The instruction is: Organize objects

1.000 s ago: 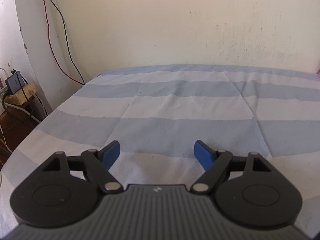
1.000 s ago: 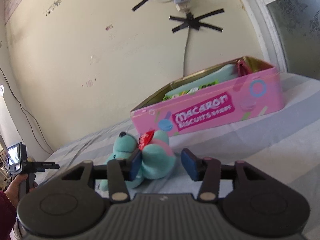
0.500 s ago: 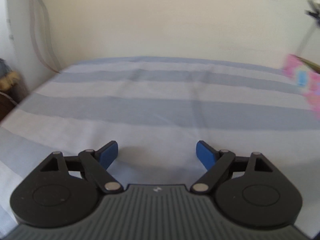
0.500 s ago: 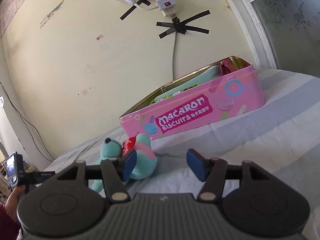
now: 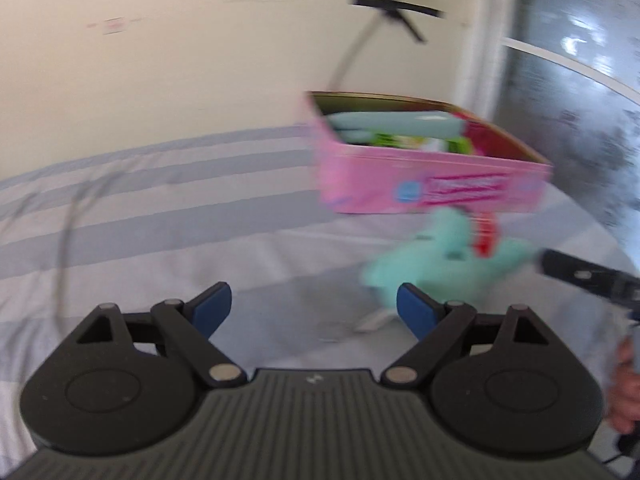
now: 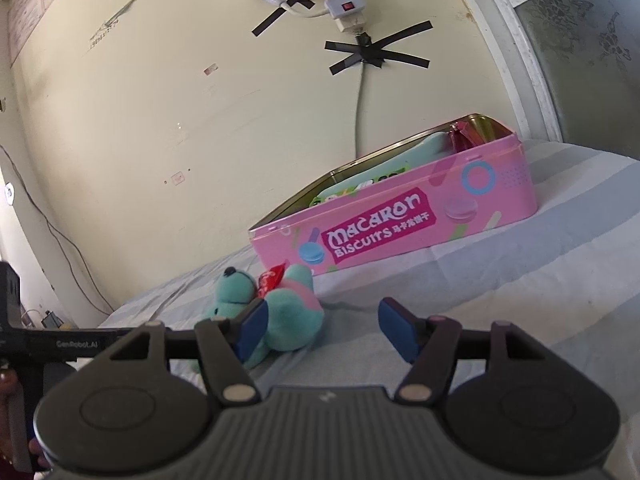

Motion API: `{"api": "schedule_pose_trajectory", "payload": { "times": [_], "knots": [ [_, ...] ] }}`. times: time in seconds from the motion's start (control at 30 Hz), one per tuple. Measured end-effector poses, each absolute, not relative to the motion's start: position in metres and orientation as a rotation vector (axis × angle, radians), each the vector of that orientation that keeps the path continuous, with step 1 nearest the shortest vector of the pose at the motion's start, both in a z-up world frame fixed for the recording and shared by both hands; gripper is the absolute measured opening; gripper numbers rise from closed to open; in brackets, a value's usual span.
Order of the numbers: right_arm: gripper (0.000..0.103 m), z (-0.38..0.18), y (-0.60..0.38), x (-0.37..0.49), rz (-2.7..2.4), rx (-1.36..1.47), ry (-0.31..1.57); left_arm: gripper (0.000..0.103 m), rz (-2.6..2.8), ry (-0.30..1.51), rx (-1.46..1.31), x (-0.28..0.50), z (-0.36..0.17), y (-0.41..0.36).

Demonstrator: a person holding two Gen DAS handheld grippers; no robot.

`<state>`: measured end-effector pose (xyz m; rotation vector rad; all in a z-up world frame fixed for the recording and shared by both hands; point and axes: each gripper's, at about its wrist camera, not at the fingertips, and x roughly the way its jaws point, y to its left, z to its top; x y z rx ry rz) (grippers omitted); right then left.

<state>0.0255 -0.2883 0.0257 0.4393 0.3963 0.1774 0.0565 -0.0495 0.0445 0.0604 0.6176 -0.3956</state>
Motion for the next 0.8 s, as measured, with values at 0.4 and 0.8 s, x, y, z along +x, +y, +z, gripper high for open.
{"api": "schedule_pose_trajectory", "payload": {
  "times": [0.4, 0.8],
  "knots": [
    [0.065, 0.028, -0.28, 0.02, 0.175, 0.426, 0.402, 0.092, -0.434, 0.642, 0.088, 0.051, 0.039, -0.08],
    [0.068, 0.029, -0.274, 0.027, 0.186, 0.417, 0.425, 0.096, -0.422, 0.653, 0.074, 0.05, 0.034, -0.069]
  ]
}}
